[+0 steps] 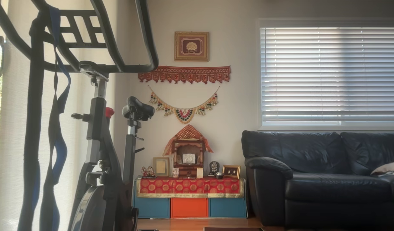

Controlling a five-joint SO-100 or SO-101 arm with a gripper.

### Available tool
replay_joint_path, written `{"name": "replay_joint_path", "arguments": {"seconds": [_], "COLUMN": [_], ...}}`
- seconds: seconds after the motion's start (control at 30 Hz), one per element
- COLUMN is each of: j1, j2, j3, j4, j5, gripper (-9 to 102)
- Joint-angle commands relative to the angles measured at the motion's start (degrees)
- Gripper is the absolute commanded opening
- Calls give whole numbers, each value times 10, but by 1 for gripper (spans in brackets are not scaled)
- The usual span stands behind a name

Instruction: Sort medicines into box.

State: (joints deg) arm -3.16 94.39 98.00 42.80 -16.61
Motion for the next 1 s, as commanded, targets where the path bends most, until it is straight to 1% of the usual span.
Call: {"name": "replay_joint_path", "arguments": {"seconds": [0.0, 0.7, 0.77, 0.83, 0.9, 0.97], "j1": [-13, -18, -18, -18, -18, -18], "j2": [57, 63, 63, 63, 62, 62], "j3": [-3, 4, 6, 7, 8, 9], "j4": [3, 2, -3, -9, -11, -11], "j5": [-3, -2, -4, -4, -4, -4], "gripper": [24, 21, 20, 14, 11, 10]}}
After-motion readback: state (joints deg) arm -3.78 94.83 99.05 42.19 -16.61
